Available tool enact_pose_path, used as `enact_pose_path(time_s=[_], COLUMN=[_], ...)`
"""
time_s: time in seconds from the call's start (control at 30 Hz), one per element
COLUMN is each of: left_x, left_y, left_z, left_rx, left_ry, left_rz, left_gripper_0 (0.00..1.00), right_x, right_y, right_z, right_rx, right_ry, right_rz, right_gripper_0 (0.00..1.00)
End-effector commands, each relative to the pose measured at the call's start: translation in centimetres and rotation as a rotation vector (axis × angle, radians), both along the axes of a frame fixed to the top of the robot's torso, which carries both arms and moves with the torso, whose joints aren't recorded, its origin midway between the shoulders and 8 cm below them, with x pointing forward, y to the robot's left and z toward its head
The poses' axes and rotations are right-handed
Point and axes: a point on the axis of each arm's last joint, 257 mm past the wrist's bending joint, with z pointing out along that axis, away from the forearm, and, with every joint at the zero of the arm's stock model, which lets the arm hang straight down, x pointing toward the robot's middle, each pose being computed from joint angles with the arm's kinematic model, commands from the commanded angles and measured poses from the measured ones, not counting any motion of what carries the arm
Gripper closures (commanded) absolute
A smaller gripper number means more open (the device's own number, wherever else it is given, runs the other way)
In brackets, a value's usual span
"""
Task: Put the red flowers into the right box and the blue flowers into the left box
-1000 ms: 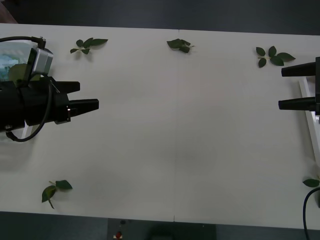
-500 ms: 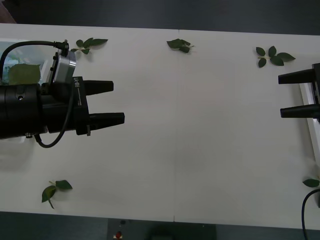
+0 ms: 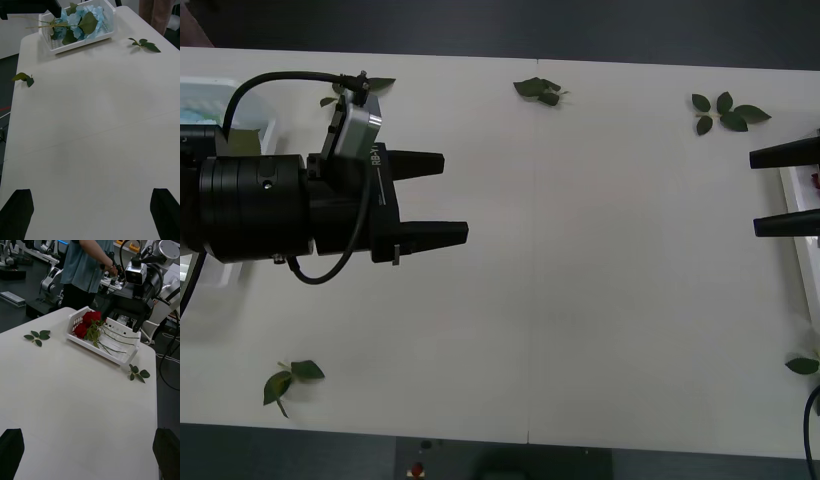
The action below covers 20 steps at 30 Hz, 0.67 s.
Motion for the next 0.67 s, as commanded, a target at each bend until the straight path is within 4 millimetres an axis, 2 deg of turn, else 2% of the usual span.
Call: enact_pose_path(time_s=[0.03,0.1,0.67], left_x=[0.66,0.62,0.84], left_y=[0.05,-0.20,-0.33], left_z=[1.15,0.99,0.82], left_rx=[-0.003,-0.005,-0.005], left_ry=[-0.044,-0.039,-0.040], left_rz=[0.008,0.004,0.011], left_gripper_0=[0.00,0.00,0.00], right_x=[-0.11,-0.11,-0.11], right_y=[-0.79,-0.79,-0.79], right_z=[0.28,0.28,0.28], right_rx=[-0.028,-0.028,-0.028], right_ry=[-0.009,-0.009,-0.009], right_rz=[-0.011,-0.011,-0.011], right_gripper_0=[0.05,0.00,0.00])
